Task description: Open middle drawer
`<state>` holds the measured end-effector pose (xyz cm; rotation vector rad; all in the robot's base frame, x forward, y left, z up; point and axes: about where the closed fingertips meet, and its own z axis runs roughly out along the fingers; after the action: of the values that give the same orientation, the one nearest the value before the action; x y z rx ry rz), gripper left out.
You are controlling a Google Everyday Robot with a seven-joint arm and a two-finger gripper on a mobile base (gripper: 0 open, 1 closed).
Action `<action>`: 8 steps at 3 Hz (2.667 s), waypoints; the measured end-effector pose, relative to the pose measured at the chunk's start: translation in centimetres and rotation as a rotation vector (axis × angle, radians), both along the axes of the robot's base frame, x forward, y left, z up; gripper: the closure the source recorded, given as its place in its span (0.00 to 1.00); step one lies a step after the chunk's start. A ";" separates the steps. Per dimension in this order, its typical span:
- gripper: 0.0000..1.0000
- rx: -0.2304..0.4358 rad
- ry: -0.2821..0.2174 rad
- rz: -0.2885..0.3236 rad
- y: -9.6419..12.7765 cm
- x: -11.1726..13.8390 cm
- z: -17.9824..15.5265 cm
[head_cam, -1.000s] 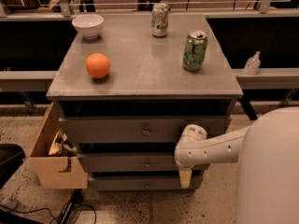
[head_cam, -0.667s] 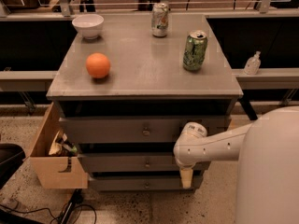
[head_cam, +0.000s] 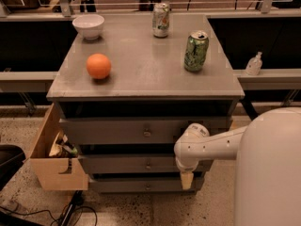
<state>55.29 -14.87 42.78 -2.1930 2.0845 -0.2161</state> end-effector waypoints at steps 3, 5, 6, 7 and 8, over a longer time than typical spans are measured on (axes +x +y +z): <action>0.87 0.000 0.008 0.004 0.0 -0.3 -0.2; 1.00 0.000 0.009 0.004 0.0 -0.3 0.4; 1.00 0.000 0.009 0.004 0.0 -0.3 0.4; 1.00 0.000 0.009 0.004 0.0 -0.3 0.4; 1.00 0.000 0.009 0.004 0.0 -0.3 0.4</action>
Offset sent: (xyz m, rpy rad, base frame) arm -0.0011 0.0002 -0.0017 0.0006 0.0047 0.0043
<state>55.02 -14.89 43.20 -2.2022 2.0842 -0.2066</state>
